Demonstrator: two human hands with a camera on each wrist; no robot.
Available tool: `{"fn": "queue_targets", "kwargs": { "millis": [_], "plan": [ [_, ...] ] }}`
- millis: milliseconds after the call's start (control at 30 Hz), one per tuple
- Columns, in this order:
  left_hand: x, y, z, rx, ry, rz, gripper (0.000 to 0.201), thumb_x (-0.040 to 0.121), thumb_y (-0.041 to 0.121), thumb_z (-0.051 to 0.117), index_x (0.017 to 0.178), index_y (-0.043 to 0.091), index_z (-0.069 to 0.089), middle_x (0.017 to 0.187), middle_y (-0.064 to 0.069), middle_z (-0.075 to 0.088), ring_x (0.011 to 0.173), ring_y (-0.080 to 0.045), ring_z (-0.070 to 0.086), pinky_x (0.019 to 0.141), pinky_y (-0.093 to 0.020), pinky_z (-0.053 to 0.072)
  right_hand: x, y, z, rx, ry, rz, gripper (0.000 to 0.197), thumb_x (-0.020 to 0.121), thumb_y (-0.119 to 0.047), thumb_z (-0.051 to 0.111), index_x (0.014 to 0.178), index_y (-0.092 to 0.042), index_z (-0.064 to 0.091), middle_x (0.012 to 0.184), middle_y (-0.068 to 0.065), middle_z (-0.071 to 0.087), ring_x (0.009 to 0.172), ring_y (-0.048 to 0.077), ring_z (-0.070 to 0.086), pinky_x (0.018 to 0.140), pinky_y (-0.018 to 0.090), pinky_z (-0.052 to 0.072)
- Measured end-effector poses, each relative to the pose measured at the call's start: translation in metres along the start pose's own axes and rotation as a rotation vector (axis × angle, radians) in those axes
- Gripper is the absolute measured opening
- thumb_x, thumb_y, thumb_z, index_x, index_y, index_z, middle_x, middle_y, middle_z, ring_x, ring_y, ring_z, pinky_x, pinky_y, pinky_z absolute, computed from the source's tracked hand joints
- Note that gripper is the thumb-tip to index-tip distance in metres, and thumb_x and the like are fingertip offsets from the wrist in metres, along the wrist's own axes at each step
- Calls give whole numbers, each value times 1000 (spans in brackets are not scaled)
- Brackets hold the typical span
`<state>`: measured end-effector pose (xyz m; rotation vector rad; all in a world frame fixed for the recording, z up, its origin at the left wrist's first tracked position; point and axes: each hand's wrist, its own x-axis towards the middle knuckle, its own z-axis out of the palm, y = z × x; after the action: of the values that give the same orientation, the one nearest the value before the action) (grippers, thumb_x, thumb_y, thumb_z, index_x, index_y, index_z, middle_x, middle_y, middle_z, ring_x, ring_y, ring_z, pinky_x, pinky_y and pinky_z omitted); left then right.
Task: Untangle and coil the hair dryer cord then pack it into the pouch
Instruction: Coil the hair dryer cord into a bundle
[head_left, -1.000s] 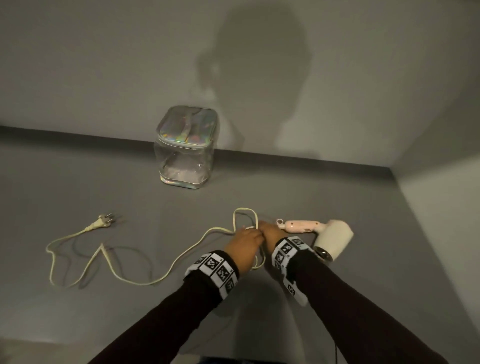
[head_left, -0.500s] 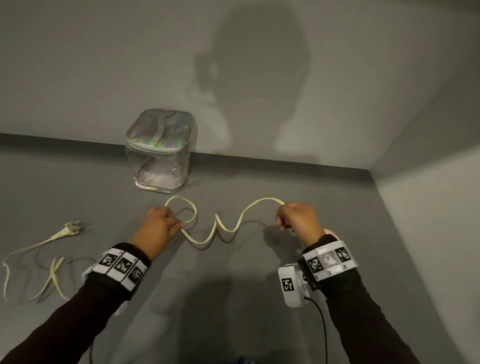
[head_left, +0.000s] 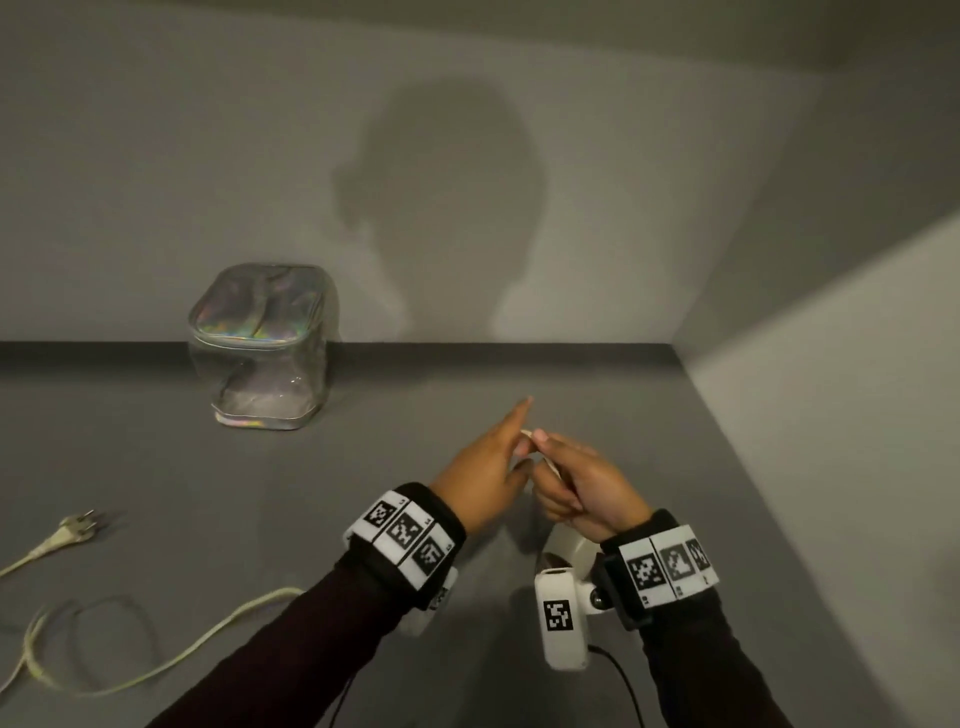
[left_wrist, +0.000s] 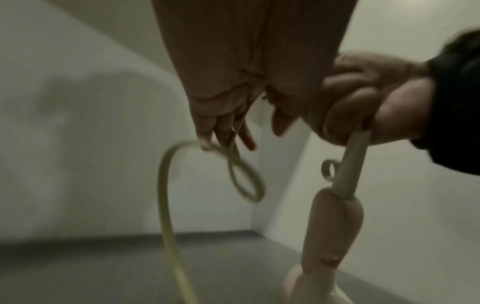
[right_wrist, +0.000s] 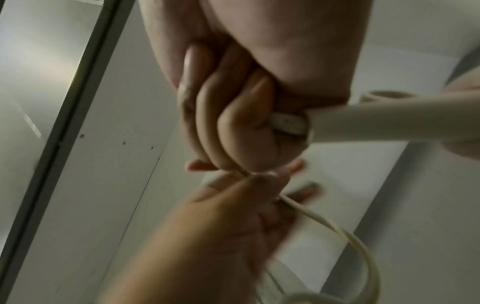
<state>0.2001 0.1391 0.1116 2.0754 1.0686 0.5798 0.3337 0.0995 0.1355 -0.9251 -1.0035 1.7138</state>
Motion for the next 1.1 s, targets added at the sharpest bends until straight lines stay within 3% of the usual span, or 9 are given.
{"fn": "queue_targets", "kwargs": {
  "millis": [67, 167, 300, 400, 600, 700, 833, 967, 1100],
  "plan": [
    [1, -8, 15, -111, 18, -80, 46, 92, 14, 43, 137, 15, 30, 102, -17, 64, 92, -27, 62, 85, -28, 47, -5, 0, -5, 186, 54, -88, 30, 91, -30, 33, 80, -12, 55, 31, -6, 36, 25, 4, 23, 32, 14, 21],
    [-29, -30, 38, -155, -175, -116, 27, 95, 24, 39, 116, 22, 55, 69, -10, 61, 65, -26, 60, 64, -24, 44, -8, -1, -23, 516, 156, -249, 23, 89, -27, 37, 79, -14, 54, 44, -3, 47, 30, 5, 35, 33, 17, 32],
    [-84, -47, 22, 1, -210, 63, 37, 86, 60, 31, 105, 44, 58, 91, 15, 70, 80, 6, 60, 79, -19, 49, -12, -4, -36, 671, 244, -324, 12, 77, -20, 55, 83, -14, 64, 61, 0, 59, 43, 8, 48, 43, 18, 44],
    [-99, -52, -18, 260, -98, 338, 36, 92, 52, 27, 108, 37, 55, 87, 14, 71, 75, 2, 54, 70, -13, 41, -14, -3, -30, 613, 260, -283, 26, 84, -19, 40, 94, -10, 62, 67, 2, 67, 54, 12, 61, 53, 21, 53],
    [-60, -3, -62, 335, -36, 550, 29, 91, 48, 31, 95, 35, 56, 73, 14, 48, 70, 0, 35, 67, -13, 25, -2, 20, 13, 273, 110, -102, 29, 95, -18, 29, 112, -9, 51, 84, 8, 74, 80, 22, 71, 70, 30, 59],
    [-22, 7, -59, 119, 39, 371, 29, 78, 47, 52, 95, 29, 66, 65, 19, 46, 70, -1, 45, 70, -16, 37, -3, 28, 28, 172, 48, -57, 34, 95, -22, 27, 103, -7, 56, 68, 6, 71, 52, 16, 65, 50, 23, 54],
    [6, -8, -60, -250, 68, 41, 13, 65, 26, 77, 77, 26, 74, 62, 21, 69, 72, 5, 62, 78, -18, 49, -6, 22, 22, 272, -11, -43, 35, 93, -31, 29, 98, -8, 54, 44, -2, 44, 32, 5, 29, 35, 16, 23],
    [8, -30, -87, -286, 120, 32, 16, 68, 7, 74, 76, 20, 73, 57, 30, 66, 65, 11, 61, 68, -3, 45, -10, 9, 9, 62, -34, 75, 28, 91, -25, 36, 84, -6, 56, 42, -7, 33, 32, 2, 22, 38, 17, 14],
    [6, -60, -120, -209, 165, 28, 27, 74, 2, 67, 73, 29, 68, 62, 36, 65, 68, 15, 60, 69, 1, 41, -11, 9, 8, 177, -123, 54, 24, 82, -34, 55, 69, -14, 50, 42, -11, 33, 33, 5, 15, 36, 16, 16]
  ]
}}
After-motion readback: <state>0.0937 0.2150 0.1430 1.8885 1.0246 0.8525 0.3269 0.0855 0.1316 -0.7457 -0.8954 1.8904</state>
